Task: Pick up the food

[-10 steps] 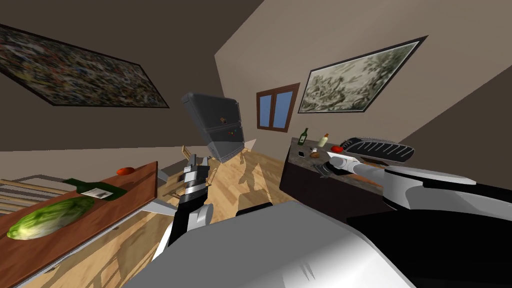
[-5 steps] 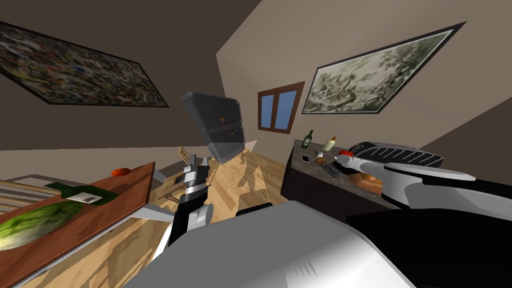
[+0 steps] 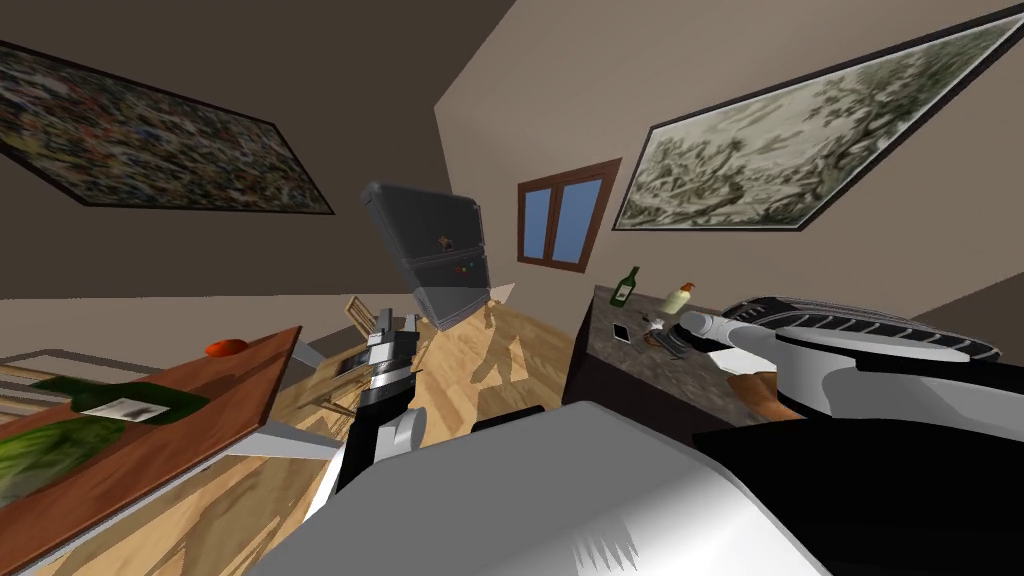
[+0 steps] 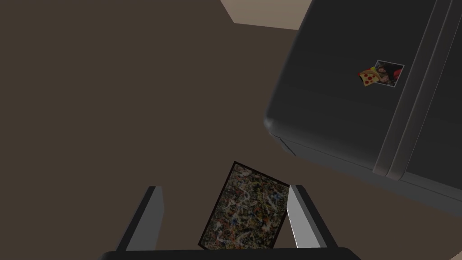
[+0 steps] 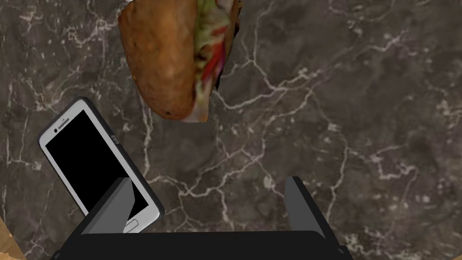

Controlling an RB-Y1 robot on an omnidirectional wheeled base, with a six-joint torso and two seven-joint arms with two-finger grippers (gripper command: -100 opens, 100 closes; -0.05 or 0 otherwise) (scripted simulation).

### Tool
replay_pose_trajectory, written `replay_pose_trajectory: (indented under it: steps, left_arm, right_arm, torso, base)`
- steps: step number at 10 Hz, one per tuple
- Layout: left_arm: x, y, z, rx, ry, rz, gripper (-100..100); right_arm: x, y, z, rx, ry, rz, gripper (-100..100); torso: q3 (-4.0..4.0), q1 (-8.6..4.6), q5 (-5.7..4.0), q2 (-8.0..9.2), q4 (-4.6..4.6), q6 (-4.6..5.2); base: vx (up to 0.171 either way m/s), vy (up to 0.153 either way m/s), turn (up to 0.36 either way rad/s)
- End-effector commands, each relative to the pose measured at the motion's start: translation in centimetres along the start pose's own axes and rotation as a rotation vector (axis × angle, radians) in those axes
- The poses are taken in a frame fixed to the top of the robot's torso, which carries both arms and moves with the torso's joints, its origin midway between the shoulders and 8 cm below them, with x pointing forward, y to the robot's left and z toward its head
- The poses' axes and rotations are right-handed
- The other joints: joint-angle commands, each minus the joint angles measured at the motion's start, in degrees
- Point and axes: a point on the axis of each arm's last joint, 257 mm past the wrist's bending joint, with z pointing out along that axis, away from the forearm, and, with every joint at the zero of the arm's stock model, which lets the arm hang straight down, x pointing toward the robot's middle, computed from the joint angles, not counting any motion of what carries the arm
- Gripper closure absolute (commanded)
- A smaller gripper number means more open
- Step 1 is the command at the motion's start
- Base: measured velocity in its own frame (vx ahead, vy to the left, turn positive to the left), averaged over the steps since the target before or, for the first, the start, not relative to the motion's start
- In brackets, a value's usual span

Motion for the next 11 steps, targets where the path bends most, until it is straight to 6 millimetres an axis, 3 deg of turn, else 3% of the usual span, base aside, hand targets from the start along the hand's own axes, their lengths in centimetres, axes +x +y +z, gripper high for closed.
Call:
replay_pose_trajectory:
  steps: [1,2,3,4,11]
  left_arm:
    - [0.0,0.0,0.0,0.000,0.000,0.000,0]
    - [0.0,0.0,0.0,0.000,0.000,0.000,0]
    - [0.0,0.0,0.0,0.000,0.000,0.000,0]
    - [0.0,0.0,0.0,0.000,0.000,-0.001,0]
    - [0.0,0.0,0.0,0.000,0.000,-0.001,0]
  right_arm:
    - [0.3,0.5,0.0,-0.010,0.008,0.005,-100]
    - [0.2,0.3,0.0,-0.006,0.005,0.003,-100]
    - [0.2,0.3,0.0,-0.006,0.006,0.004,0]
    - [0.4,1.5,0.1,-0.017,0.015,0.031,-100]
    - [0.7,5.2,-0.1,-0.045,0.046,0.117,-100]
  torso:
    - [0.00,0.00,0.00,0.00,0.00,0.00]
    - [0.02,0.00,-0.02,0.06,0.00,0.00]
    - [0.21,0.36,0.04,0.40,0.07,0.02]
    - [0.36,0.64,0.12,0.65,0.14,0.03]
    - [0.60,0.69,0.15,1.05,0.24,0.03]
  base:
    - [0.191,-0.200,0.062]
    - [0.073,-0.086,0.026]
    - [0.015,-0.017,0.003]
    - [-0.027,-0.030,0.212]
    - [-0.057,-0.038,0.159]
